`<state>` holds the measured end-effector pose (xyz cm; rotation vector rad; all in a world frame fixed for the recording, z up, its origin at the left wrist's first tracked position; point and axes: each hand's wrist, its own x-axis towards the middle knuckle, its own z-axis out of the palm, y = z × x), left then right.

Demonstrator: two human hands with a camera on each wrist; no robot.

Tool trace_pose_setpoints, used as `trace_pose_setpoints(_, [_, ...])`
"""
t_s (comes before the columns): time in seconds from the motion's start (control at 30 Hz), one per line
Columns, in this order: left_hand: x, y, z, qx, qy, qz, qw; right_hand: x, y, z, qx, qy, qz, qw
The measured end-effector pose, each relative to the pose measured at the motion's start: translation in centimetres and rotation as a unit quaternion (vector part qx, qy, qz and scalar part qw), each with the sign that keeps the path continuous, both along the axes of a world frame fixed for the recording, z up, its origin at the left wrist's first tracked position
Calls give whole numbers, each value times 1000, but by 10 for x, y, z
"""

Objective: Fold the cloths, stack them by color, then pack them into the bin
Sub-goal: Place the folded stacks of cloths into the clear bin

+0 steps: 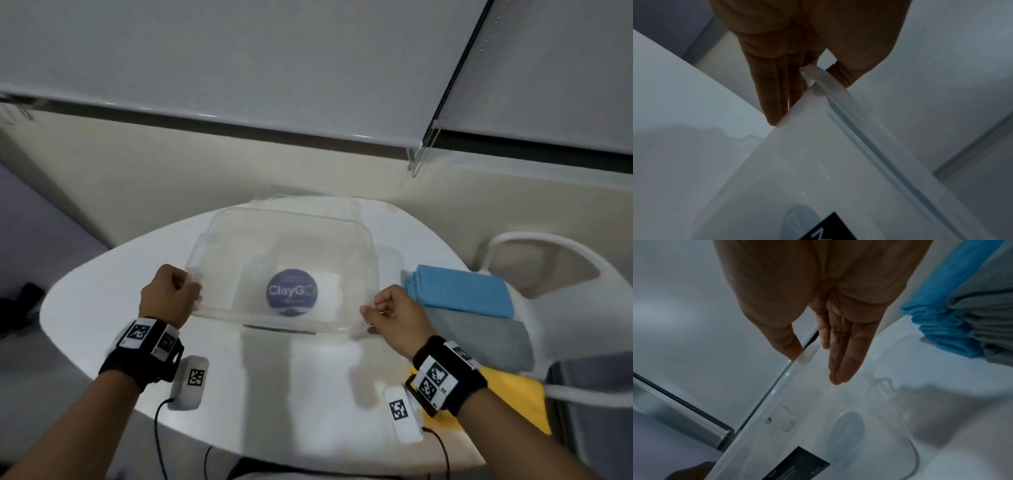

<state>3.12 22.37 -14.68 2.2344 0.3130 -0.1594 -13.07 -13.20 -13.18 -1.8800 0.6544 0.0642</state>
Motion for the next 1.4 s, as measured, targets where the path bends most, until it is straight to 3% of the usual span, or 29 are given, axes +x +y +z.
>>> trace_pose_setpoints(0.23, [-12, 0, 18, 79, 24, -45, 996, -11, 18, -1, 8, 16, -11, 1000])
trace_pose_setpoints(0.3, [-15, -6, 28, 125, -31, -59, 990, -14, 16, 3, 14, 29, 6, 999])
trace_pose_setpoints(0.4, [-23, -32, 53, 178, -186, -90, 962, -22, 3, 10, 11, 13, -13, 1000])
trace_pose_setpoints(0.5, [-48, -95, 88, 96, -238, -229, 939, -41, -25, 16, -3, -17, -58, 998])
trace_pose_setpoints(0.57, [-77, -145, 105, 40, -242, -354, 903, -59, -53, 20, -41, -44, -87, 994])
trace_pose_setpoints(0.63, [-113, -194, 110, -7, -204, -469, 859, -82, -81, 26, -78, -58, -111, 989])
trace_pose_setpoints(0.7, [-146, -238, 95, -19, -116, -556, 823, -110, -110, 27, -101, -48, -150, 982])
trace_pose_setpoints(0.8, [-177, -288, 52, 104, 15, -631, 769, -153, -153, 13, -104, -5, -215, 971])
trace_pose_setpoints(0.87, [-185, -310, 22, 184, 88, -631, 749, -177, -175, -3, -28, 68, -242, 967])
trace_pose_setpoints(0.97, [-186, -326, -23, 196, 228, -589, 750, -203, -196, -39, 94, 154, -242, 953])
trace_pose_setpoints(1.07, [-187, -333, -52, 79, 323, -546, 769, -217, -201, -71, 182, 205, -204, 940])
trace_pose_setpoints(1.2, [-191, -336, -65, -26, 376, -442, 814, -210, -184, -71, 264, 183, -191, 928])
trace_pose_setpoints(1.4, [-195, -319, -77, -58, 456, -358, 813, -209, -174, -67, 338, 169, -149, 914])
